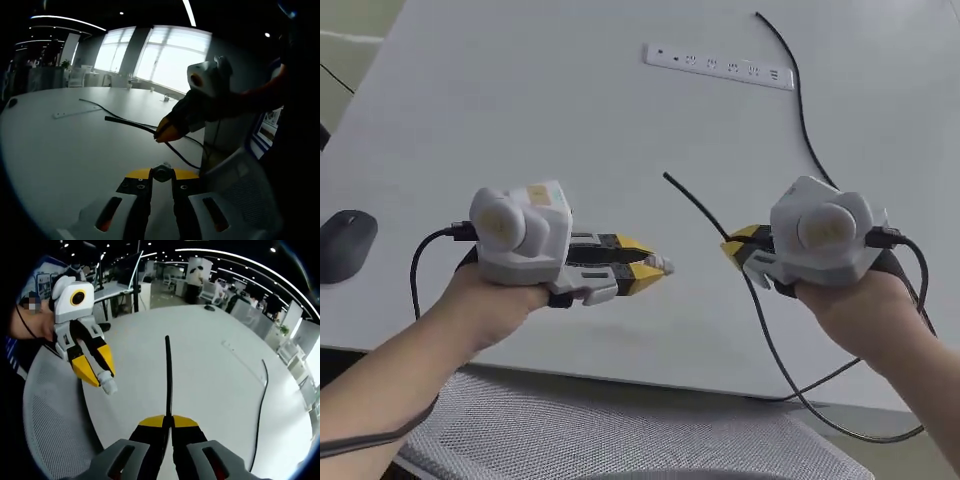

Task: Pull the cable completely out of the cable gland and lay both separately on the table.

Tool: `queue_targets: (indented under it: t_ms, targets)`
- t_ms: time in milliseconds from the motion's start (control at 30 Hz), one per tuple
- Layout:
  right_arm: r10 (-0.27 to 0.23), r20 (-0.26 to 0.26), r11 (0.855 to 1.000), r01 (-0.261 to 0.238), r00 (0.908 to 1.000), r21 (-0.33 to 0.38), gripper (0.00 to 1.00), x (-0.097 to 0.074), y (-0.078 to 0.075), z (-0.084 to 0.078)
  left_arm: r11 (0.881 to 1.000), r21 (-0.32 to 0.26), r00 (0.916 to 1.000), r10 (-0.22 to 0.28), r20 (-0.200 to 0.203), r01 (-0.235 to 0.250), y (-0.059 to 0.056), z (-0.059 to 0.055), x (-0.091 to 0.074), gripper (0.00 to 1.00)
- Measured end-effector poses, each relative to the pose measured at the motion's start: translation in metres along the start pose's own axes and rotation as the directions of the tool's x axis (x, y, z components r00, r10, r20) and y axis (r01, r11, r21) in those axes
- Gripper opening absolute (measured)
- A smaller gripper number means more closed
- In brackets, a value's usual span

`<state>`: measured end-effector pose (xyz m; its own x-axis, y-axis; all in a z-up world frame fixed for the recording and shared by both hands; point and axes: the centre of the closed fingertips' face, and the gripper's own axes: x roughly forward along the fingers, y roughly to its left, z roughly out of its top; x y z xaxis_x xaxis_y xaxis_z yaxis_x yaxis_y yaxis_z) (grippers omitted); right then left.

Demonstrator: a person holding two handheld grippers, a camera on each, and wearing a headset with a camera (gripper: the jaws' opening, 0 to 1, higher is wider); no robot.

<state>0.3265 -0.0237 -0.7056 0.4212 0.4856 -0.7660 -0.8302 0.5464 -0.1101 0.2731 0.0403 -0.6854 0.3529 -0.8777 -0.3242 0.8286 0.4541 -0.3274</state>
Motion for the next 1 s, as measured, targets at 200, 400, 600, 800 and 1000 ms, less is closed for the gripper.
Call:
queue_targets:
  t_ms: [200,400,600,800,1000]
  targets:
    - [0.015,-0.005,1.0,-0.015,0.9999,-0.021,0.0,0.011,-0.001,0.01,1.0,-0.009,0.9998,0.021,0.002,-0.021,0.008,-0.008,-0.004,0.15]
    - [0.034,-0.021,0.998,-0.036,0.9992,-0.058,0.0,0.02,-0.001,0.016,1.0,-0.007,0.9997,0.019,-0.014,-0.02,0.012,-0.018,-0.006,0.15]
    - [0.05,-0.032,0.994,-0.053,0.9982,-0.091,0.0,0.031,0.0,0.025,1.0,-0.005,0.9996,0.016,-0.022,-0.016,0.015,-0.025,-0.006,0.15]
    - [0.069,-0.03,0.991,-0.072,0.9972,-0.117,0.0,0.045,0.005,0.038,1.0,-0.015,0.9993,0.015,-0.035,-0.016,0.019,-0.034,-0.006,0.15]
    - [0.083,-0.031,0.986,-0.086,0.9961,-0.142,0.0,0.056,0.01,0.047,0.999,-0.027,0.9988,0.017,-0.045,-0.018,0.022,-0.043,-0.008,0.15]
